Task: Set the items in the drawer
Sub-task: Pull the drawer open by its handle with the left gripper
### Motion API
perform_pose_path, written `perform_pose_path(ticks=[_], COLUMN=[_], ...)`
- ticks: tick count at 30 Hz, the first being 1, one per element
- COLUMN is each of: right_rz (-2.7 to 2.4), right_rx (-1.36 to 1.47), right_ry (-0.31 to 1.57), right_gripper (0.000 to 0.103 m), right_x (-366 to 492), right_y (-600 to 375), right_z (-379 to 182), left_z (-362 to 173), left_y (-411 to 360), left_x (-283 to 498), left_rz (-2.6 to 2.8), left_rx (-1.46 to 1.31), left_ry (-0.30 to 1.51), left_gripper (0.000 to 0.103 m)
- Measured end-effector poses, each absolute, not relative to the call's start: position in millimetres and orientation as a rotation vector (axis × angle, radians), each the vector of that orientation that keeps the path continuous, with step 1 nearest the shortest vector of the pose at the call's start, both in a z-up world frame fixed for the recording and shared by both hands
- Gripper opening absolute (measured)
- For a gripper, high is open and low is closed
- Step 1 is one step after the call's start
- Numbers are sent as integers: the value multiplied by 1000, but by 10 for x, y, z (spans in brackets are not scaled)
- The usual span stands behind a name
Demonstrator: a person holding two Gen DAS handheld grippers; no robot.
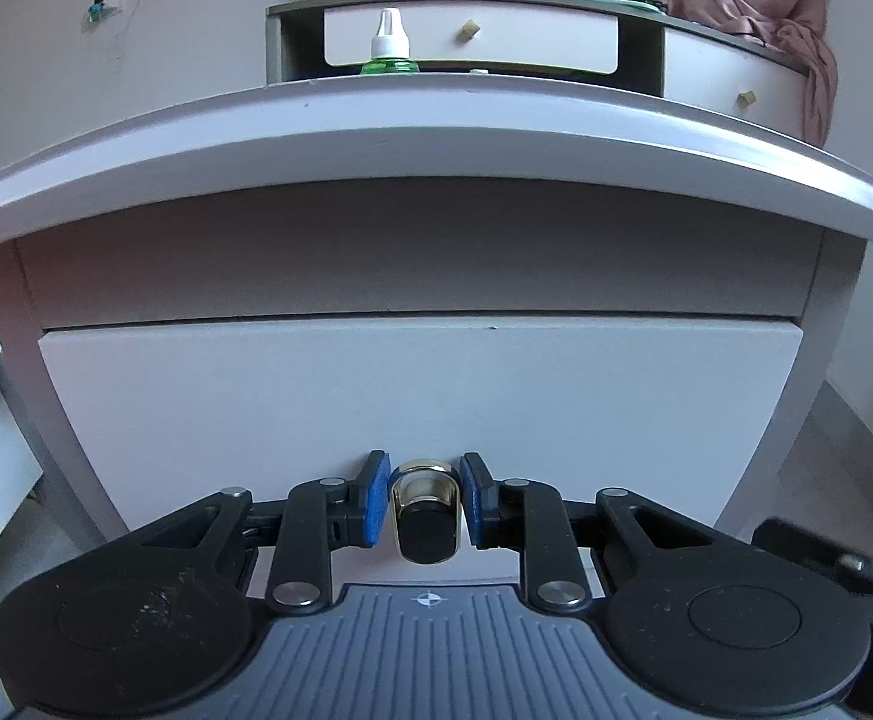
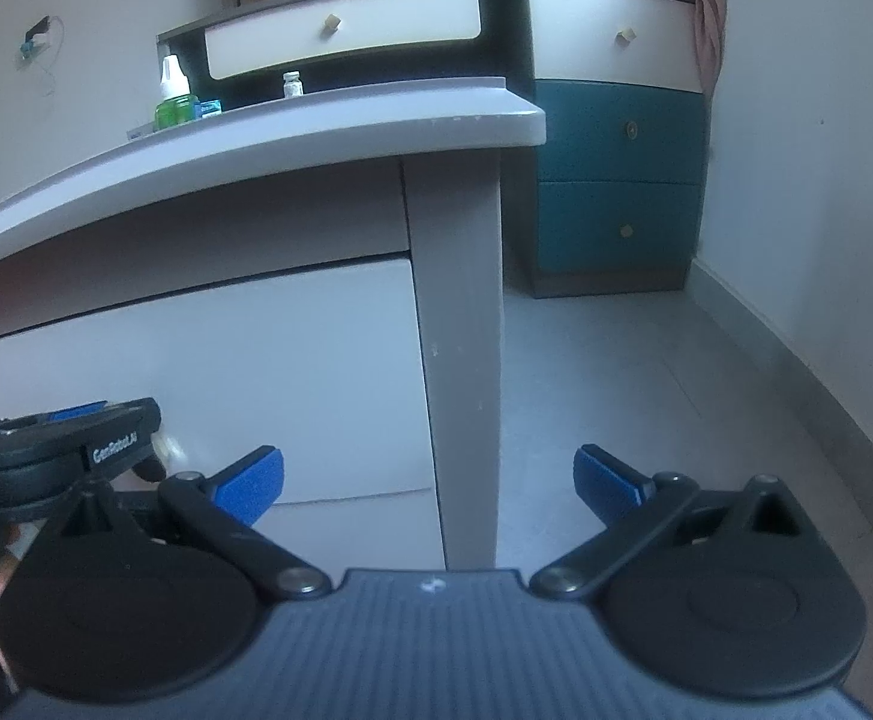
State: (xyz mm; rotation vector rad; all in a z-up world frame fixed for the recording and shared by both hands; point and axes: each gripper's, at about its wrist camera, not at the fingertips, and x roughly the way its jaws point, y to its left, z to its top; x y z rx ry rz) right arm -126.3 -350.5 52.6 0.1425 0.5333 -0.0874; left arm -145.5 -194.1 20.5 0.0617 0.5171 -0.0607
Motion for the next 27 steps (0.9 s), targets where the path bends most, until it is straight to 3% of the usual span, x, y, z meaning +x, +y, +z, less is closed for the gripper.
perform_pose_path(ticks=[27], right_rz=[-100], right_rx=[160], right_ry=[439], right_gripper=[103], right_x=[-1786], right_y=[-3662], right_z=[936], left_z=[286], left_y=[-1659], left_x=[-1910], left_rz=[-93], left_rx=[25], left_ry=[540], left_gripper=[26])
